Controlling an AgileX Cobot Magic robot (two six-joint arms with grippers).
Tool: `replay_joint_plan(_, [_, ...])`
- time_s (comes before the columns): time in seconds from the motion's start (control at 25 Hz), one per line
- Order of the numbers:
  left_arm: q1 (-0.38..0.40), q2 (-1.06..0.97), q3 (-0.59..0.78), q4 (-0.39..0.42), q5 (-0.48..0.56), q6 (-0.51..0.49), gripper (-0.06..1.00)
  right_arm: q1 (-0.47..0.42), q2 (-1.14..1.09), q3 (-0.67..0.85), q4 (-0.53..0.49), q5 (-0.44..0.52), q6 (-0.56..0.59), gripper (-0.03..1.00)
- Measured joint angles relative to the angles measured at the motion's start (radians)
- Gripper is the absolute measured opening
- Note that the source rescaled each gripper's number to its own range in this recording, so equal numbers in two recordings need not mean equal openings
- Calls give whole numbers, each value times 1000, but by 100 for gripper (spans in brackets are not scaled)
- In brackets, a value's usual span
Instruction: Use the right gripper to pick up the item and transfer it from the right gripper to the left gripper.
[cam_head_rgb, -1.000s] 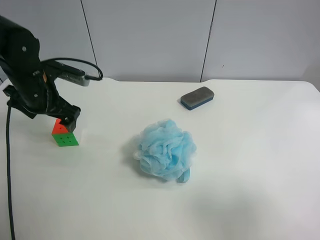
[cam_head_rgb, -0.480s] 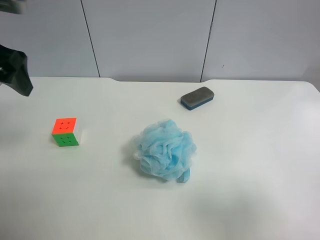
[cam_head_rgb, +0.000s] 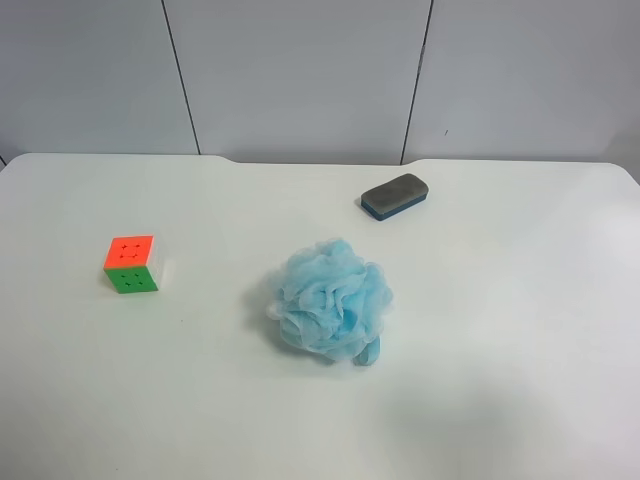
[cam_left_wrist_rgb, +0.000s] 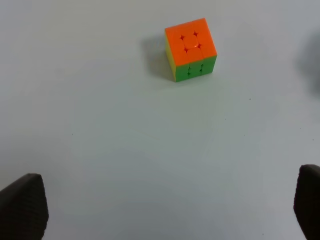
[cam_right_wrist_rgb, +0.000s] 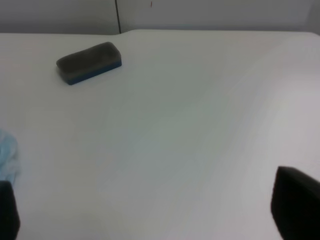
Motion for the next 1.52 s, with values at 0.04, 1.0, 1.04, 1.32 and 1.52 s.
replay_joint_plan(0.04, [0,-56,27,0,3,1,99,0,0,0,0,0,0,100])
replay_joint_plan(1.0, [0,-587,327,-69,-73,27,100,0,0,0,0,0,0,100])
replay_joint_plan(1.04, [0,-587,334,-74,-86,31,100,0,0,0,0,0,0,100])
replay_joint_plan(1.32, [0,-587,341,-75,-96,37,100,0,0,0,0,0,0,100])
replay_joint_plan(1.52, [2,-587,341,-75,-96,37,100,0,0,0,0,0,0,100])
